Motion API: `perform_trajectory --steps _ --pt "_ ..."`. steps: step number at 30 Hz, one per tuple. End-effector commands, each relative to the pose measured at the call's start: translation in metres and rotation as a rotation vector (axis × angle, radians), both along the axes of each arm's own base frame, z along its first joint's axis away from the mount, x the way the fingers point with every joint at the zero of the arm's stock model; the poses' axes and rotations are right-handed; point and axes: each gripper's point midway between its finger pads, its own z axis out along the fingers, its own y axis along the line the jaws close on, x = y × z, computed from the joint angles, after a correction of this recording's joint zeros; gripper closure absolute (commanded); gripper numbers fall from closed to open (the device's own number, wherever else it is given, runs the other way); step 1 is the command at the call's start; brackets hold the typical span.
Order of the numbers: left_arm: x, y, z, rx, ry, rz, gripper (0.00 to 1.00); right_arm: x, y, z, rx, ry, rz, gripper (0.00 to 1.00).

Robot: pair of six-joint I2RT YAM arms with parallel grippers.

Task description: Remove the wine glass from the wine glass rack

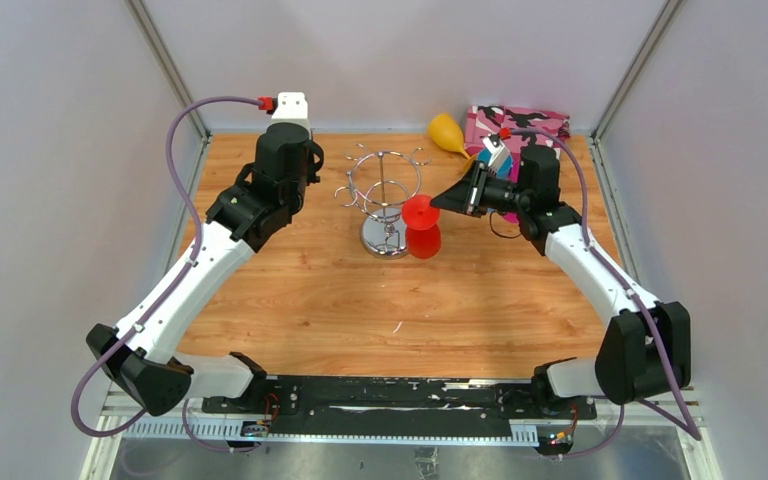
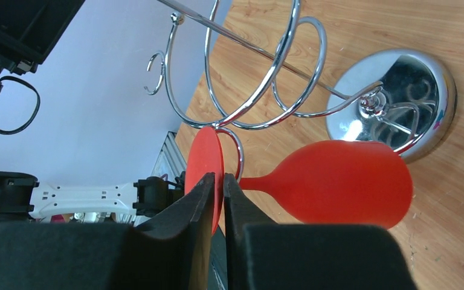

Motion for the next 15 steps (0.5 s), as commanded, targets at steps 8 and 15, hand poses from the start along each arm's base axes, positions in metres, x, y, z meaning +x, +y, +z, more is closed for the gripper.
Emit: perform_trajectory --steps 8,15 --pt "-0.0046 0.0023 0.0053 -0.026 -0.019 0.001 1.0 -0.0118 -0.0022 0.0064 0.017 0.004 0.006 1.0" --pt "-0.0057 0.0045 0.0067 -0.017 -0.019 0.006 1.0 -0.0132 -0.0035 0.0036 0.059 0.081 -0.04 1.0"
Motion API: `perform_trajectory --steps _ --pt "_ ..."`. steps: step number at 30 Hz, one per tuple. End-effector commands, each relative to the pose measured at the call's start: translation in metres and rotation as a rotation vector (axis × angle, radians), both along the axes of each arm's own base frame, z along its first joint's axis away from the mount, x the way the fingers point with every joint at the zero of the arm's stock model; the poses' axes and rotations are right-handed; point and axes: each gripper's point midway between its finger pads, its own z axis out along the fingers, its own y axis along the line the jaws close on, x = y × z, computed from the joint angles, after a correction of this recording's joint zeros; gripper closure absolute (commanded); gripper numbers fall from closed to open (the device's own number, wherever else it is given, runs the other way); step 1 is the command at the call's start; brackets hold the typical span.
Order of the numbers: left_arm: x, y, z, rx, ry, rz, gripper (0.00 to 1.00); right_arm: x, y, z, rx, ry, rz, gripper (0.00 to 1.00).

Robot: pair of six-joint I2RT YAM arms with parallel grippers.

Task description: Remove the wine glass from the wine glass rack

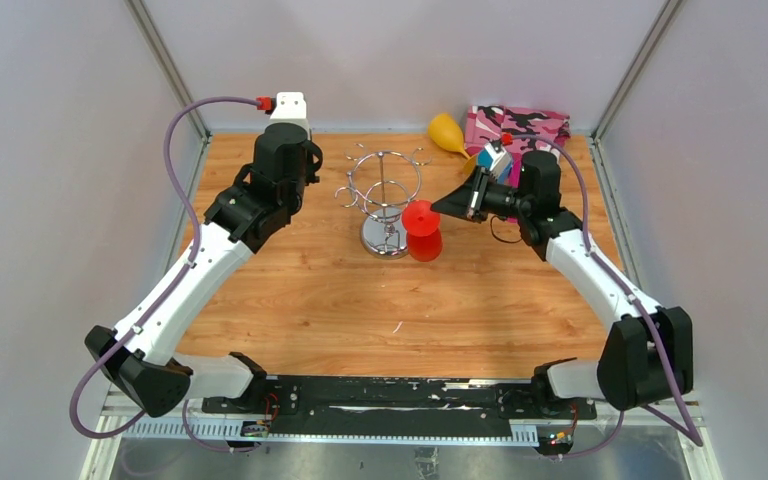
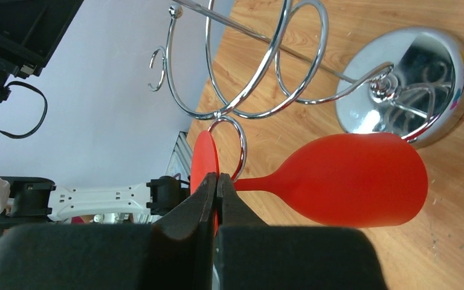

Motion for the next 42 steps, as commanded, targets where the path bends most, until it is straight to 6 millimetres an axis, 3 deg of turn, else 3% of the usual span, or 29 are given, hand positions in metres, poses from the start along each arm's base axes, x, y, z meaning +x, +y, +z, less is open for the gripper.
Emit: perform_trajectory --steps 1,18,23,29,33,38,42 --pt "-0.004 0.004 0.005 -0.012 -0.015 0.01 1.0 -0.006 -0.004 0.004 0.04 0.045 -0.045 1.0" --pt "-0.005 0.004 0.004 -0.014 -0.012 0.004 1.0 -0.023 -0.034 0.036 0.051 -0.006 -0.216 1.0" --pt "-0.005 -0.006 0.005 -0.043 -0.011 -0.043 0.99 -0.039 -0.048 0.058 -0.012 -0.072 -0.272 1.0" --pt "-0.005 -0.037 0.013 -0.125 -0.031 -0.192 0.93 -0.052 -0.073 0.108 -0.071 -0.264 -0.389 1.0" --pt "-0.009 -0.069 0.03 -0.213 -0.072 -0.359 0.85 -0.051 -0.07 0.143 -0.045 -0.361 -0.371 1.0" --pt "-0.029 -0.117 0.073 -0.422 -0.181 -0.685 0.8 -0.055 -0.059 0.216 0.07 -0.567 -0.302 1.0" --pt "-0.033 -0.126 0.103 -0.655 -0.289 -0.903 0.77 -0.068 -0.057 0.273 0.14 -0.724 -0.273 1.0"
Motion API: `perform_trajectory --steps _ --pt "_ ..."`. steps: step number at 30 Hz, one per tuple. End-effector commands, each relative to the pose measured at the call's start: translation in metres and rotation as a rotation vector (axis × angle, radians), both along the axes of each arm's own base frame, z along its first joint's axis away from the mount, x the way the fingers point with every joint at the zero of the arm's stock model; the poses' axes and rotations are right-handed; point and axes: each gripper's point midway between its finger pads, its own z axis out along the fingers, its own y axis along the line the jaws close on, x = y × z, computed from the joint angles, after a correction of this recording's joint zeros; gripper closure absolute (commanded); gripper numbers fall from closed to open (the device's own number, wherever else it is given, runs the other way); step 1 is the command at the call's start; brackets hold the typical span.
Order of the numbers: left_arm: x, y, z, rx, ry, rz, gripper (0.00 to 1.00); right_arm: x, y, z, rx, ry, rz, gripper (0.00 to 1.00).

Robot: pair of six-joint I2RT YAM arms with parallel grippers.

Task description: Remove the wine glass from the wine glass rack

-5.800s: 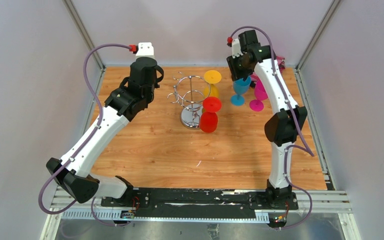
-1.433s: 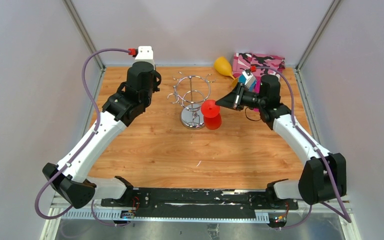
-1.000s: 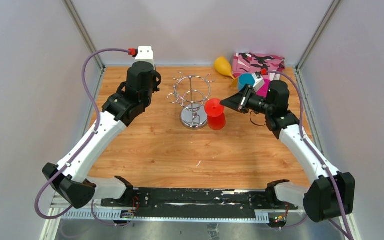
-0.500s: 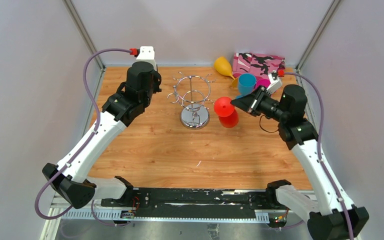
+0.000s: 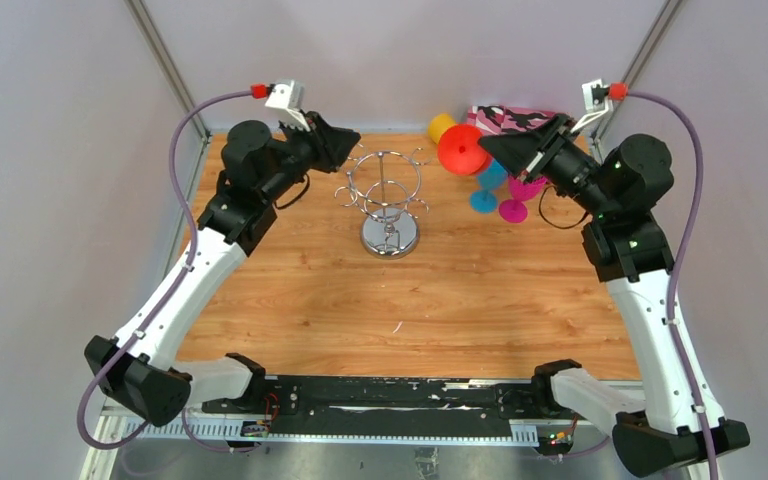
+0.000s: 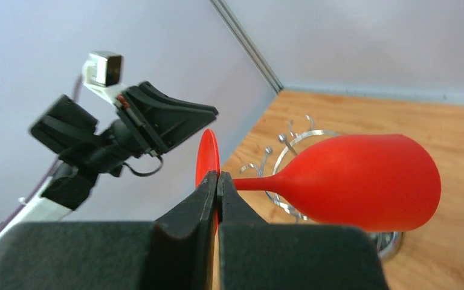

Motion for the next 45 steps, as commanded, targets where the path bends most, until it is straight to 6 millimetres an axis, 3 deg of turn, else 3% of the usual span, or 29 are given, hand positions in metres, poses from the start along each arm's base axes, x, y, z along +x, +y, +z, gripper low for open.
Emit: perform_trajectory --steps 1,5,9,12,16,25,33,45 --pt "-0.021 -0.025 0.056 -0.298 -0.146 -0.348 0.77 -0.026 0.0 0.085 0.049 -0.288 0.057 1.0" --pt "-0.023 -0.026 0.075 -0.482 -0.257 -0.526 0.74 -0.038 0.009 0.121 0.14 -0.357 0.161 1.0" --pt "-0.035 -0.004 0.092 -0.796 -0.307 -0.805 0.64 -0.04 0.021 0.146 0.276 -0.364 0.335 1.0" --pt "-0.006 -0.009 0.076 -0.823 -0.224 -0.844 0.64 -0.034 0.027 0.154 0.362 -0.366 0.44 1.0" --pt "0.008 -0.012 0.063 -0.817 -0.22 -0.817 0.62 -0.016 0.03 0.152 0.431 -0.334 0.494 1.0" --pt "0.001 -0.012 0.066 -0.795 -0.24 -0.822 0.5 0.017 0.035 0.14 0.506 -0.276 0.53 1.0" --pt "0.01 -0.013 0.057 -0.81 -0.205 -0.814 0.48 0.031 0.037 0.129 0.573 -0.221 0.576 1.0" --pt "-0.007 -0.01 0.075 -0.79 -0.259 -0.836 0.47 0.039 0.05 0.106 0.59 -0.162 0.605 1.0"
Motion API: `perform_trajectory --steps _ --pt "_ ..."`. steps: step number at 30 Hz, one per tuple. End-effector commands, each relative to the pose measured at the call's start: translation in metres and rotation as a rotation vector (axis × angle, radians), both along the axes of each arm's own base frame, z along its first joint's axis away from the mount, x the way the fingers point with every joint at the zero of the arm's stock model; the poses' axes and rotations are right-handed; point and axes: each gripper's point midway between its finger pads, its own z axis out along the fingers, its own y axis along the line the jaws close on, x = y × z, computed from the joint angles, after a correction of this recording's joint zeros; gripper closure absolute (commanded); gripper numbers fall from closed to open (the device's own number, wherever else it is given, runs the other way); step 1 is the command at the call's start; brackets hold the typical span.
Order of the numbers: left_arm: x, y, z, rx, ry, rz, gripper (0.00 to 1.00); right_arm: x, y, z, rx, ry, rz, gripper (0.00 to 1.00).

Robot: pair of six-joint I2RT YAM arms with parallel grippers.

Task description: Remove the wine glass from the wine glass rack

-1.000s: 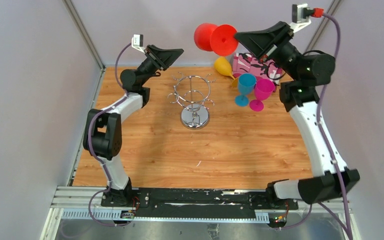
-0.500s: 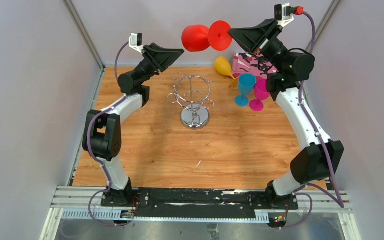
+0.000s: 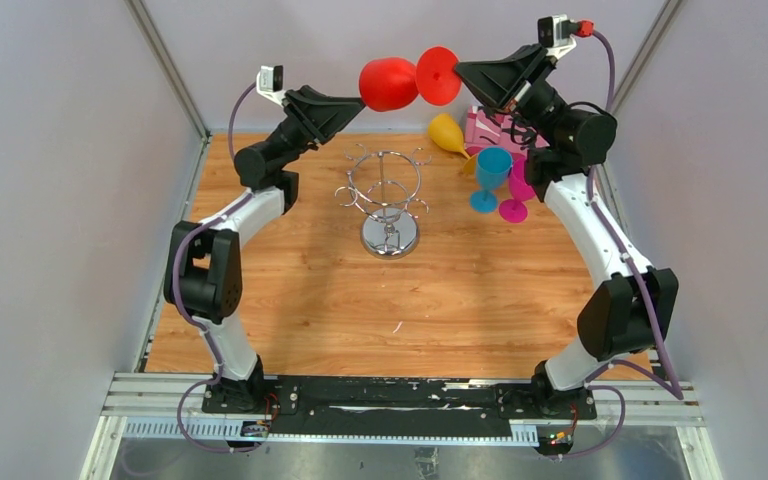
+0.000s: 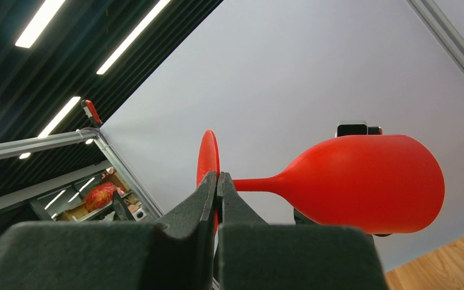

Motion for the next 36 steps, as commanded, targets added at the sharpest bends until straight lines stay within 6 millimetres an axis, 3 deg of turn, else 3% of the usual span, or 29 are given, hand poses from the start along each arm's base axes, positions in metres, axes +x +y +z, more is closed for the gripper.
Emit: perform_trajectory --steps 1,7,11,18,21,27,32,34,36 --pt "-0.031 0.004 0.026 -0.015 -0.155 -0.01 0.47 -0.01 0.009 -0.002 0.027 -0.032 0.051 1.0" --pt "-0.041 0.005 0.031 -0.014 -0.172 -0.017 0.47 -0.008 0.03 -0.021 0.047 0.011 0.155 1.0" --pt "-0.063 0.009 0.044 -0.017 -0.212 -0.015 0.5 -0.01 0.036 -0.027 0.1 0.017 0.238 1.0" --pt "-0.118 0.02 0.064 -0.017 -0.304 0.0 0.68 0.0 0.039 -0.041 0.136 0.058 0.276 1.0" --pt "-0.131 0.023 0.063 -0.013 -0.312 0.002 0.77 -0.004 0.044 -0.041 0.133 0.051 0.294 1.0" --pt "-0.135 0.022 0.06 0.007 -0.313 -0.011 1.0 -0.011 0.049 -0.041 0.127 0.045 0.309 1.0" --pt "-0.127 0.031 0.064 -0.01 -0.301 0.023 1.0 -0.015 0.049 -0.041 0.118 0.038 0.31 1.0" --pt "-0.12 0.039 0.067 -0.025 -0.287 0.046 1.0 -0.015 0.048 -0.04 0.115 0.032 0.306 0.89" --pt "-0.115 0.05 0.072 -0.049 -0.274 0.076 1.0 -0.013 0.044 -0.039 0.113 0.027 0.295 0.68"
